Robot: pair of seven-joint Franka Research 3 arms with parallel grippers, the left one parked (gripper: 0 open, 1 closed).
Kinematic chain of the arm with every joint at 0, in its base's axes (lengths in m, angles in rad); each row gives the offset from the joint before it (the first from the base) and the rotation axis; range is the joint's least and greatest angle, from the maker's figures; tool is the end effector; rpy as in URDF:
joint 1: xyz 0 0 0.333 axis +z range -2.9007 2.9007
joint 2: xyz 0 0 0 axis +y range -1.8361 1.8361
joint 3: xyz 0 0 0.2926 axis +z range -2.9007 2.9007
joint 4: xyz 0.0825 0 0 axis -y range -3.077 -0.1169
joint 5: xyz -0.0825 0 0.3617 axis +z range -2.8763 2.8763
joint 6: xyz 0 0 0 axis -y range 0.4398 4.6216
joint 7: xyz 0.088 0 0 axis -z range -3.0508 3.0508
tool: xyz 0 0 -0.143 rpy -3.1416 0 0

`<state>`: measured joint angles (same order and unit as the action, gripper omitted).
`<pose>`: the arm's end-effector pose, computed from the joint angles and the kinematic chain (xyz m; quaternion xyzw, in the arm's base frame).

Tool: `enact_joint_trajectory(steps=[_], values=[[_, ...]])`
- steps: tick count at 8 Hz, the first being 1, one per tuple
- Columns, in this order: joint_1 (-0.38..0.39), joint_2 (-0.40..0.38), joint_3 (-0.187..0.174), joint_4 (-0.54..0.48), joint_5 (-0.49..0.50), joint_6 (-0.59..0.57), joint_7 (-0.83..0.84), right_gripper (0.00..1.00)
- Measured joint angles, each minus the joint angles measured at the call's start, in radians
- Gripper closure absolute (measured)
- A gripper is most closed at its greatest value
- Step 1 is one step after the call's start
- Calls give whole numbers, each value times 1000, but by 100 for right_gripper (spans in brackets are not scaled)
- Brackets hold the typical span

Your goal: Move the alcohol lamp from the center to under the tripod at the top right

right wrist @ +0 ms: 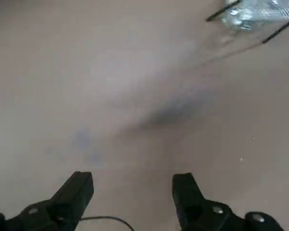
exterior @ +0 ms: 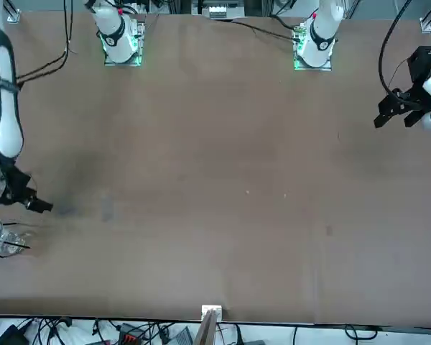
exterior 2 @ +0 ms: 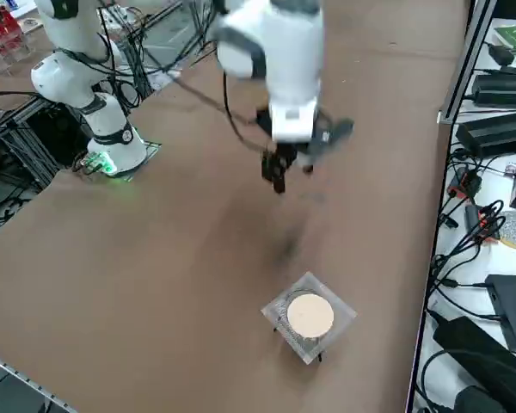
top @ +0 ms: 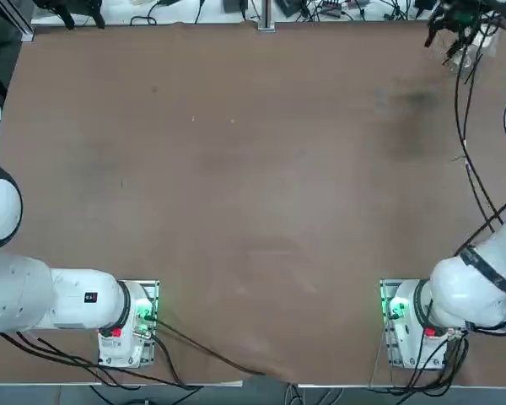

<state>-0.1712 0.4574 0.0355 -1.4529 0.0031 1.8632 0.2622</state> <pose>0.6466 -0.0909 0.3696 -0.9795 0.1997 0.0240 0.0078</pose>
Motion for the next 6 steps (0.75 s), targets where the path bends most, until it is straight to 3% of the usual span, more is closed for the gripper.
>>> enact_joint_trajectory(steps=[3, 6], values=[[122, -127, 26, 34, 4, -110, -20, 0], [207, -153, 31, 137, 2, -263, -25, 0]])
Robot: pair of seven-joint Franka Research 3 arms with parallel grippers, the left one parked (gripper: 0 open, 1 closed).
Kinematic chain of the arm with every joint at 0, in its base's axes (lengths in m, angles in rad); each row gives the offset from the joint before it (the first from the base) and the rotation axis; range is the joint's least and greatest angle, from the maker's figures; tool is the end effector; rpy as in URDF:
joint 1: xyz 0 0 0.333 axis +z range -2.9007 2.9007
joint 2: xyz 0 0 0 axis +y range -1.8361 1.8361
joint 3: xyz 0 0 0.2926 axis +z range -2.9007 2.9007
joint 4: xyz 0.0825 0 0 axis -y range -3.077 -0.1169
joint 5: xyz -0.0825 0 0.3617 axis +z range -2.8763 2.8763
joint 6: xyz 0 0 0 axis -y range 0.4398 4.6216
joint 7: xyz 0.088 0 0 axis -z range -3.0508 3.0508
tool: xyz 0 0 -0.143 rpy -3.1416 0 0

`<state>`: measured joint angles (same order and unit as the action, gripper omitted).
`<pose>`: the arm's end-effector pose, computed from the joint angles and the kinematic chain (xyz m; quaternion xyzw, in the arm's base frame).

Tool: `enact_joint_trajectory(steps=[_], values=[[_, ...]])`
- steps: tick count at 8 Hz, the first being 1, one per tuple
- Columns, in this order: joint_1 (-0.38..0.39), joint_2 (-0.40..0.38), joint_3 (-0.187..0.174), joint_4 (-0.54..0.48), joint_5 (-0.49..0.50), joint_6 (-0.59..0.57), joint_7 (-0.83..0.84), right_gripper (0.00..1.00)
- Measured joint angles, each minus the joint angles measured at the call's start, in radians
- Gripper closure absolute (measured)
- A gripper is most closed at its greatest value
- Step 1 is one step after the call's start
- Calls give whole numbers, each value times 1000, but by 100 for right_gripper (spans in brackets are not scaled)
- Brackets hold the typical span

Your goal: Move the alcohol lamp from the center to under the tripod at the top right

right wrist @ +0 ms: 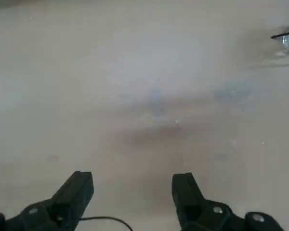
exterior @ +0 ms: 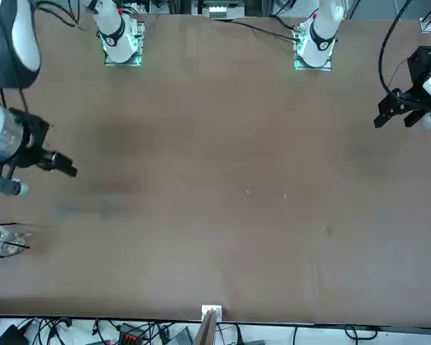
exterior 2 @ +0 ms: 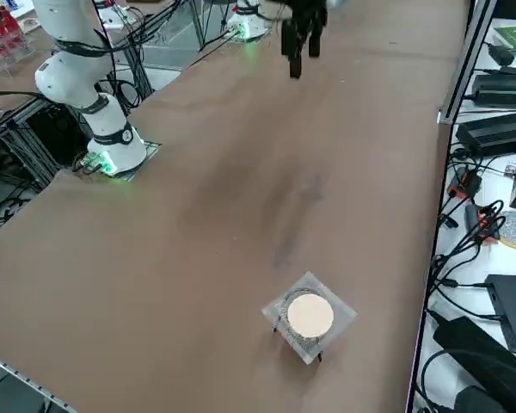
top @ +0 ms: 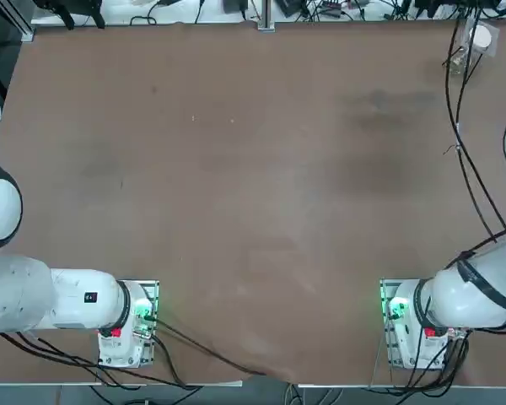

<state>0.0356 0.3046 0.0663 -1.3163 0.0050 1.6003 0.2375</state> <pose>0.6140 0.0581 0.5073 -0.9975 0.0693 0.0119 0.0106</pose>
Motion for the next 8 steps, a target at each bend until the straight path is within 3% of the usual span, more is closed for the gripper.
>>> enact_joint_trajectory(steps=[3, 4, 8], values=[[0, -96, 0, -39, -21, -52, -153, 0], [4, -153, -5, -104, -25, -58, -189, 0], [49, -390, -84, -386, -12, -38, -206, 0]])
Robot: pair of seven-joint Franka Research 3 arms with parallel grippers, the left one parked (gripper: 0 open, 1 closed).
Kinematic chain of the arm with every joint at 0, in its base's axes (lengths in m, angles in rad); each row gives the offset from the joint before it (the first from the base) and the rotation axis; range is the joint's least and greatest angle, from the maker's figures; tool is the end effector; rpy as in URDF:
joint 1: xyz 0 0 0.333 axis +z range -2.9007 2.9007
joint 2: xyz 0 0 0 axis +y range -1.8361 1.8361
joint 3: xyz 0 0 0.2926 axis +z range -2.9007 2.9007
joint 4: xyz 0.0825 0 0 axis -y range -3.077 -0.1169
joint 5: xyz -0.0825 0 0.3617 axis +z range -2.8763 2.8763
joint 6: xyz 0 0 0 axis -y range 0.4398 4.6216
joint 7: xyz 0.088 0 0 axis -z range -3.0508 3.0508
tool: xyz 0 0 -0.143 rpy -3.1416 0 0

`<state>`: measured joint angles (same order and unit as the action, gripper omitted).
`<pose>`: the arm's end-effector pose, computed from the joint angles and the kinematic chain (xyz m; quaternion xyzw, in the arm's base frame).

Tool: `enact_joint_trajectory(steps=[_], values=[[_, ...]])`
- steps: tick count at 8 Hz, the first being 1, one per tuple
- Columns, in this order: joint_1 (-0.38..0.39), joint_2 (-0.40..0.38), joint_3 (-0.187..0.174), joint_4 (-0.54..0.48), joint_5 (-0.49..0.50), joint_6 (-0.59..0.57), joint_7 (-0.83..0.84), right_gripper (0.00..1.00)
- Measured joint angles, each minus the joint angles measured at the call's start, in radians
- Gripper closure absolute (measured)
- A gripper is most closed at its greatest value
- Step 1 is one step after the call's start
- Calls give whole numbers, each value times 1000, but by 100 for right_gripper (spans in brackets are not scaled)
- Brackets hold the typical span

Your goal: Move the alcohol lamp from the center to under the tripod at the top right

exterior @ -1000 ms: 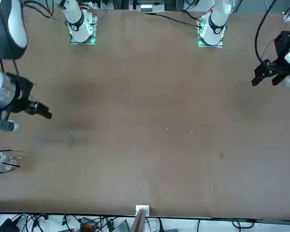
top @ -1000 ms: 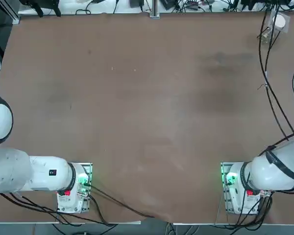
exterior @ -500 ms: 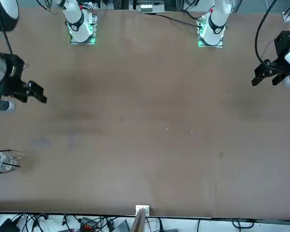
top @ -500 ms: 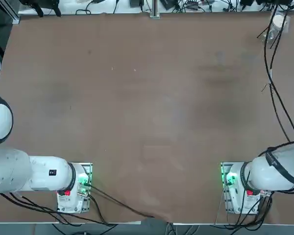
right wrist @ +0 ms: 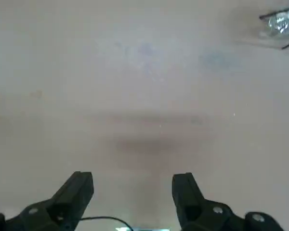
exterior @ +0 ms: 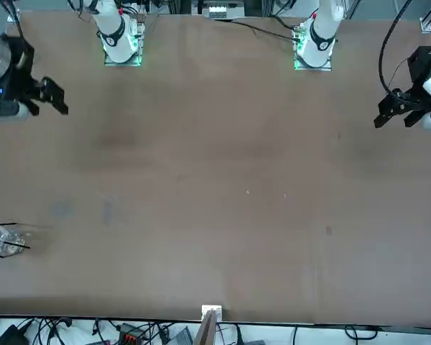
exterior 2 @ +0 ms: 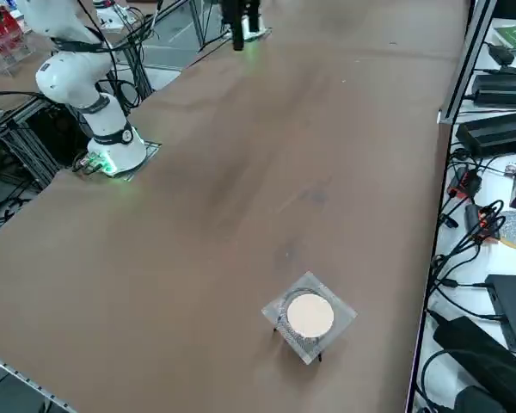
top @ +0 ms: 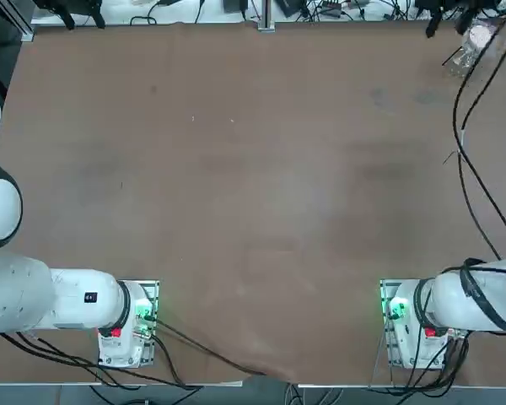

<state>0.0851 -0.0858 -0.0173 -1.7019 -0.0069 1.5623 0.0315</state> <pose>0.5013 0.0328 0.5501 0.9995 0.0183 -0.0267 0.0040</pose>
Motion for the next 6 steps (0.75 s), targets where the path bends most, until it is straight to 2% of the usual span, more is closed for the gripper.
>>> enact_joint_trajectory(steps=[2, 6], values=[[-3, -61, -13, -67, 13, 11, -8, 0], [-6, -83, -14, -69, 14, 12, 19, 0]])
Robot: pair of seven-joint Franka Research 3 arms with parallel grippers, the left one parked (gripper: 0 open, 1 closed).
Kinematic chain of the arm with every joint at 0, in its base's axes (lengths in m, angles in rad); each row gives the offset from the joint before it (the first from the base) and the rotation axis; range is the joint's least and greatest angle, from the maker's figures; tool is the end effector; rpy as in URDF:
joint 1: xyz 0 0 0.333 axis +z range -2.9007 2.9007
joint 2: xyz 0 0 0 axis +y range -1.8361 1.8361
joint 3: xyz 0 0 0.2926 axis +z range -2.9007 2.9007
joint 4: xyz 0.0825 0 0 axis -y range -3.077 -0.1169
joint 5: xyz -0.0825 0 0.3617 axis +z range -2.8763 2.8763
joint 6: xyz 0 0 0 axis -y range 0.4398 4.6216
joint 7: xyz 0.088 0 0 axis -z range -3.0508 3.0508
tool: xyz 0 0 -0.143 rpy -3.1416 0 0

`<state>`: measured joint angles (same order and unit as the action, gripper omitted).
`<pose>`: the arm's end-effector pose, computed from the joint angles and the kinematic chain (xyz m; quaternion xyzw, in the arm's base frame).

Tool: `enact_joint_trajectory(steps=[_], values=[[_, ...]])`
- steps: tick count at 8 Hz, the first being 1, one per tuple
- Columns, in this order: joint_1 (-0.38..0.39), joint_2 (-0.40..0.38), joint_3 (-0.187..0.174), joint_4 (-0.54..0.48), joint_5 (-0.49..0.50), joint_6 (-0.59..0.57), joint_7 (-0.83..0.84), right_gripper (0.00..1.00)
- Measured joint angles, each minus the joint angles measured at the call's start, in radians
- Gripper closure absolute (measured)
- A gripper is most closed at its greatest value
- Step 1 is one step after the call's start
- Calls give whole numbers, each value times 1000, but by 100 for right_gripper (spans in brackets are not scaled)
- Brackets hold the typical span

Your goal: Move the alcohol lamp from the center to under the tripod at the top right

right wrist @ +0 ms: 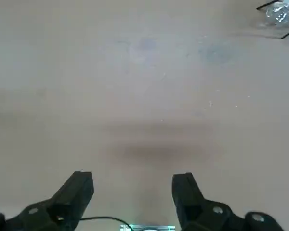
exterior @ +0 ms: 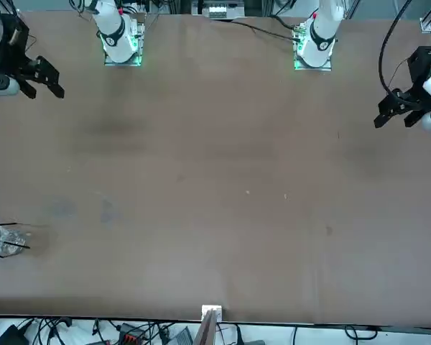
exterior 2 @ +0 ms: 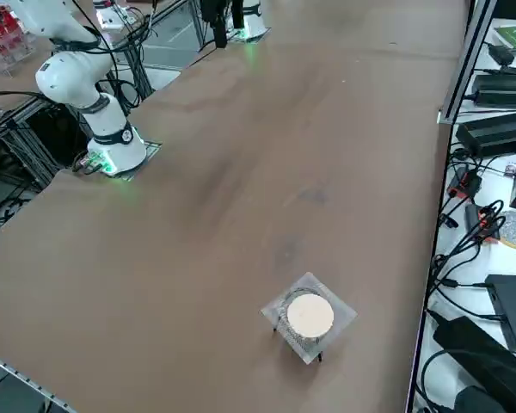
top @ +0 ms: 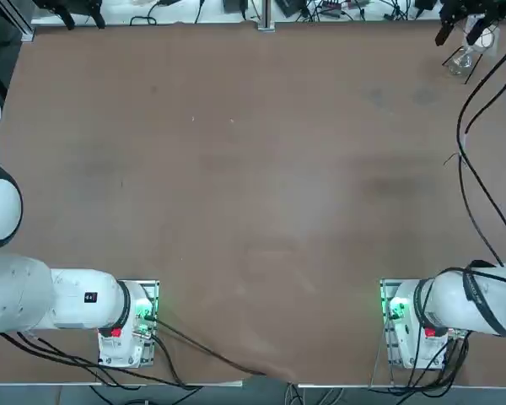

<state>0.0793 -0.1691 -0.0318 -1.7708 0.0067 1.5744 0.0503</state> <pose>0.4797 0.0228 0.5612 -0.9999 0.0012 0.0140 0.0053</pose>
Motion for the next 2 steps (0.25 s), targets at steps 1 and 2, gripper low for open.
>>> enact_joint_trajectory(steps=[1, 2], values=[[0, 0, 0, 1, 0, 1, 33, 0], [0, 0, 0, 2, 0, 2, 62, 0]])
